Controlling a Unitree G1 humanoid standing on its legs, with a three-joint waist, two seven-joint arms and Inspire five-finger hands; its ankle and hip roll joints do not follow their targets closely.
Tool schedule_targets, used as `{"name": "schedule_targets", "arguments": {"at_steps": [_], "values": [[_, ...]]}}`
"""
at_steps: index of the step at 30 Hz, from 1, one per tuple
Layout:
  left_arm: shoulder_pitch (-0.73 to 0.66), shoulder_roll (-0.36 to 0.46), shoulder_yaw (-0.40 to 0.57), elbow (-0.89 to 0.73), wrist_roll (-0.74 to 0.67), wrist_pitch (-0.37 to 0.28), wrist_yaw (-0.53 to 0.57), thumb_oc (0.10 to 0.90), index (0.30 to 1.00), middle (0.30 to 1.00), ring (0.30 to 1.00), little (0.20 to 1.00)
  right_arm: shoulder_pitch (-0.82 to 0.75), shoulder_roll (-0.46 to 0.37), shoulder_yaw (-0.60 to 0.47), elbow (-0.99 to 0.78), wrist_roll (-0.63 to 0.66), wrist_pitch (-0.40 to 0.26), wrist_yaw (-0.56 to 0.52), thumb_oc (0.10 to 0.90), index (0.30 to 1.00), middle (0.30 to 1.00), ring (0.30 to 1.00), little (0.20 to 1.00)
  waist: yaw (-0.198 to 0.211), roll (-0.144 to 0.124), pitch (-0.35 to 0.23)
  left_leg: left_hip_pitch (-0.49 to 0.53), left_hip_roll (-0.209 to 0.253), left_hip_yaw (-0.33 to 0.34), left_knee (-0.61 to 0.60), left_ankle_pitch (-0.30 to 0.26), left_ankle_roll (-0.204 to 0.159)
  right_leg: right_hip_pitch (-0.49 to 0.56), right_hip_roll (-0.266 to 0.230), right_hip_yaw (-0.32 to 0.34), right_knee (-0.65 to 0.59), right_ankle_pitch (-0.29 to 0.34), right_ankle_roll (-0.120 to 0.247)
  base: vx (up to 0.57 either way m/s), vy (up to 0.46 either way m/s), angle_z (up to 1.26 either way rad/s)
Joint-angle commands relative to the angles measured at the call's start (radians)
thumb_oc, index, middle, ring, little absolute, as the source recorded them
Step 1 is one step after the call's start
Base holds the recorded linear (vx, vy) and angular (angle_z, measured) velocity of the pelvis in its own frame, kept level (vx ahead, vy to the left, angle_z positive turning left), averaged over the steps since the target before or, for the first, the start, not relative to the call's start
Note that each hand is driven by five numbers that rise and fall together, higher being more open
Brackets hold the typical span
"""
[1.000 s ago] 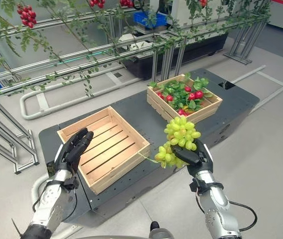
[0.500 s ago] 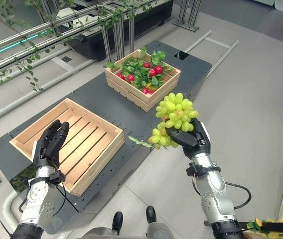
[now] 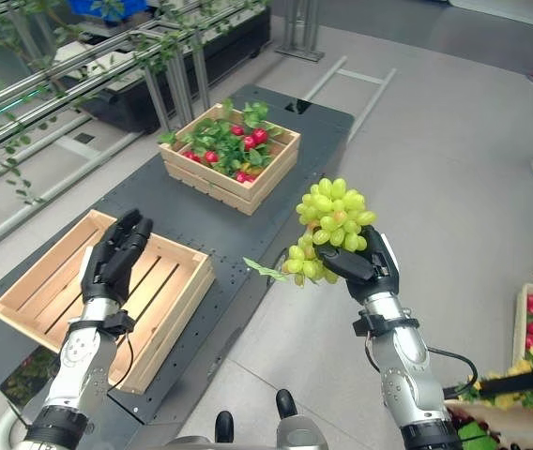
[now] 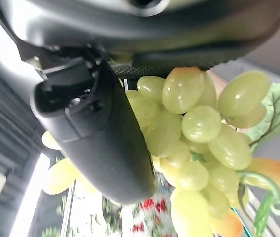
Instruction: Pick up the fruits from the basket on one side to the basket on the other side
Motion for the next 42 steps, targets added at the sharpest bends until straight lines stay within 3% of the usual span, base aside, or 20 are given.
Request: {"name": "schedule_targets", "arguments": {"at_steps": [1, 2, 3, 5, 6, 8, 9, 18, 21, 22, 23, 24, 25, 26, 27, 28, 31, 38, 40, 42], "values": [[-0.061, 0.092, 0.053, -0.113, 0.013, -0.082, 0.069, 0.8, 0.9, 0.9, 0.9, 0.9, -0.1, -0.046, -0.055, -0.125, 0.05, -0.1, 0.128, 0.4, 0.3, 0.3, 0.3, 0.3, 0.035, 0.028, -0.027, -0.006, 0.031, 0.07, 0.132, -0.216, -0.013, -0.091, -0.062, -0.251, 0.167, 0.075, 0.017, -0.03, 0.022, -2.39], [-0.051, 0.096, 0.06, -0.119, 0.016, -0.075, 0.074, 0.8, 0.9, 0.9, 0.9, 0.9, -0.105, -0.046, -0.051, -0.124, 0.052, -0.099, 0.134, 0.4, 0.3, 0.3, 0.3, 0.3, 0.042, 0.031, -0.025, -0.001, 0.036, 0.087, 0.12, -0.206, -0.015, -0.103, -0.065, -0.279, 0.199, 0.075, 0.017, -0.2, 0.147, -2.46], [0.018, 0.123, 0.096, -0.135, 0.054, 0.014, 0.076, 0.8, 0.9, 0.9, 0.9, 0.9, -0.138, -0.049, -0.007, -0.14, 0.035, -0.102, 0.163, 0.4, 0.3, 0.3, 0.3, 0.3, 0.079, 0.061, -0.031, 0.039, 0.05, 0.124, -0.003, -0.157, -0.011, -0.075, -0.035, -0.409, 0.525, -0.129, -0.021, -0.24, 0.116, -3.13], [0.033, 0.121, 0.088, -0.119, 0.055, 0.026, 0.08, 0.8, 0.9, 0.9, 0.9, 0.9, -0.153, -0.054, 0.02, -0.15, 0.038, -0.086, 0.166, 0.4, 0.3, 0.3, 0.3, 0.3, 0.095, 0.041, -0.056, 0.012, 0.031, 0.121, -0.008, -0.144, -0.018, 0.013, 0.017, -0.427, 0.469, -0.225, -0.036, -0.15, -0.06, -1.42], [0.029, 0.116, 0.083, -0.102, 0.051, 0.026, 0.106, 0.8, 0.9, 0.9, 0.9, 0.9, -0.166, -0.037, 0.045, -0.12, 0.021, -0.095, 0.199, 0.4, 0.3, 0.3, 0.3, 0.3, 0.125, 0.02, -0.082, -0.011, 0.025, 0.149, 0.014, -0.145, -0.028, 0.132, 0.013, -0.488, 0.233, -0.239, -0.052, -0.03, -0.165, -0.79], [0.022, 0.105, 0.075, -0.08, 0.028, 0.028, 0.122, 0.8, 0.9, 0.9, 0.9, 0.9, -0.173, -0.035, 0.064, -0.103, 0.013, -0.088, 0.2, 0.4, 0.3, 0.3, 0.3, 0.3, 0.133, 0.02, -0.094, -0.01, 0.035, 0.167, 0.01, -0.133, -0.043, 0.168, 0.017, -0.489, 0.122, -0.22, -0.056, -0.05, -0.16, -0.49], [-0.006, 0.094, 0.057, -0.07, 0.017, 0.041, 0.132, 0.8, 0.9, 0.9, 0.9, 0.9, -0.189, -0.044, 0.082, -0.1, 0.012, -0.081, 0.18, 0.4, 0.3, 0.3, 0.3, 0.3, 0.112, 0.019, -0.094, -0.012, 0.044, 0.174, 0.009, -0.125, -0.053, 0.158, 0.043, -0.424, 0.093, -0.216, -0.067, -0.11, -0.143, -0.48], [-0.039, 0.016, -0.044, -0.076, 0.097, 0.029, 0.101, 0.8, 0.9, 0.9, 0.9, 0.9, -0.129, -0.048, 0.059, -0.112, 0.001, -0.037, 0.257, 0.4, 0.3, 0.3, 0.3, 0.3, 0.071, 0.006, -0.125, 0.003, 0.054, 0.188, -0.007, -0.124, -0.06, 0.174, 0.078, -0.418, 0.04, -0.221, -0.103, -0.06, -0.1, -0.05], [-0.016, 0.01, -0.061, -0.091, 0.119, 0.039, 0.088, 0.8, 0.9, 0.9, 0.9, 0.9, -0.11, -0.039, 0.06, -0.121, -0.008, -0.025, 0.278, 0.4, 0.3, 0.3, 0.3, 0.3, 0.069, -0.003, -0.124, -0.02, 0.053, 0.193, 0.081, -0.153, -0.069, 0.172, 0.076, -0.41, 0.038, -0.211, -0.109, -0.05, -0.049, -0.09], [-0.003, 0.007, -0.076, -0.102, 0.122, 0.045, 0.078, 0.8, 0.9, 0.9, 0.9, 0.9, -0.106, -0.046, 0.06, -0.125, -0.015, -0.016, 0.278, 0.4, 0.3, 0.3, 0.3, 0.3, 0.079, -0.021, -0.112, -0.079, 0.049, 0.166, 0.228, -0.177, -0.072, 0.164, 0.061, -0.397, 0.043, -0.191, -0.123, -0.11, -0.049, -0.02], [0.001, 0.007, -0.078, -0.104, 0.127, 0.045, 0.079, 0.8, 0.9, 0.9, 0.9, 0.9, -0.107, -0.048, 0.061, -0.124, -0.015, -0.015, 0.278, 0.4, 0.3, 0.3, 0.3, 0.3, 0.081, -0.024, -0.11, -0.092, 0.048, 0.151, 0.265, -0.185, -0.072, 0.161, 0.059, -0.39, 0.046, -0.191, -0.124, -0.12, -0.018, -0.07], [0.018, 0.005, -0.084, -0.11, 0.159, 0.028, 0.099, 0.8, 0.9, 0.9, 0.9, 0.9, -0.112, -0.055, 0.065, -0.118, -0.014, -0.017, 0.28, 0.4, 0.3, 0.3, 0.3, 0.3, 0.091, -0.031, -0.1, -0.128, 0.041, 0.097, 0.352, -0.202, -0.071, 0.149, 0.054, -0.359, 0.062, -0.189, -0.129, -0.1, 0.097, -0.45], [0.046, 0.011, -0.089, -0.123, 0.225, -0.002, 0.155, 0.8, 0.9, 0.9, 0.9, 0.9, -0.131, -0.07, 0.08, -0.11, -0.008, -0.021, 0.292, 0.4, 0.3, 0.3, 0.3, 0.3, 0.111, -0.034, -0.077, -0.169, 0.024, -0.02, 0.459, -0.222, -0.057, 0.124, 0.057, -0.284, 0.11, -0.197, -0.136, -0.11, 0.128, -0.62], [0.052, 0.014, -0.087, -0.129, 0.228, -0.006, 0.161, 0.8, 0.9, 0.9, 0.9, 0.9, -0.135, -0.074, 0.083, -0.109, -0.005, -0.021, 0.291, 0.4, 0.3, 0.3, 0.3, 0.3, 0.113, -0.034, -0.074, -0.175, 0.022, -0.035, 0.463, -0.221, -0.055, 0.114, 0.058, -0.27, 0.123, -0.201, -0.137, -0.1, 0.18, -1.0], [0.062, 0.019, -0.082, -0.136, 0.236, -0.011, 0.177, 0.8, 0.9, 0.9, 0.9, 0.9, -0.147, -0.076, 0.097, -0.1, 0.0, -0.03, 0.3, 0.4, 0.3, 0.3, 0.3, 0.3, 0.126, -0.029, -0.064, -0.162, 0.012, -0.098, 0.416, -0.227, -0.045, 0.099, 0.064, -0.235, 0.159, -0.213, -0.137, -0.06, 0.263, -1.22], [0.069, 0.039, -0.078, -0.132, 0.244, -0.037, 0.175, 0.8, 0.9, 0.9, 0.9, 0.9, -0.171, -0.066, 0.13, -0.072, -0.007, -0.049, 0.291, 0.4, 0.3, 0.3, 0.3, 0.3, 0.138, -0.007, -0.061, -0.102, -0.012, -0.193, 0.251, -0.222, -0.02, 0.075, 0.083, -0.195, 0.21, -0.245, -0.132, -0.06, 0.315, -1.56], [0.04, 0.067, -0.098, -0.123, 0.21, -0.015, 0.128, 0.8, 0.9, 0.9, 0.9, 0.9, -0.137, -0.06, 0.126, -0.106, 0.011, -0.052, 0.209, 0.4, 0.3, 0.3, 0.3, 0.3, 0.116, 0.014, -0.068, -0.061, -0.007, -0.168, 0.115, -0.158, -0.017, 0.041, 0.081, -0.208, 0.201, -0.208, -0.103, -0.09, 0.22, -1.43], [0.017, 0.062, -0.092, -0.074, 0.183, -0.035, 0.148, 0.8, 0.9, 0.9, 0.9, 0.9, -0.032, -0.02, 0.082, -0.133, 0.013, -0.093, 0.242, 0.4, 0.3, 0.3, 0.3, 0.3, 0.06, 0.023, -0.069, -0.044, -0.005, -0.126, 0.032, -0.148, 0.001, -0.003, 0.061, -0.136, 0.095, -0.118, -0.048, -0.04, 0.157, -0.34], [0.02, 0.068, -0.09, -0.067, 0.169, -0.023, 0.16, 0.8, 0.9, 0.9, 0.9, 0.9, -0.015, -0.021, 0.077, -0.159, 0.01, -0.092, 0.248, 0.4, 0.3, 0.3, 0.3, 0.3, 0.055, 0.02, -0.072, -0.031, -0.003, -0.093, -0.003, -0.143, 0.0, -0.018, 0.048, -0.155, 0.055, -0.077, -0.025, -0.05, 0.099, -0.22], [0.052, 0.065, -0.064, -0.067, 0.193, -0.027, 0.198, 0.8, 0.9, 0.9, 0.9, 0.9, -0.044, -0.026, 0.08, -0.151, 0.023, -0.069, 0.284, 0.4, 0.3, 0.3, 0.3, 0.3, 0.089, 0.022, -0.063, -0.014, 0.01, -0.004, -0.008, -0.158, -0.006, -0.034, 0.002, -0.344, 0.088, -0.039, -0.01, -0.1, 0.053, -0.68]]}}
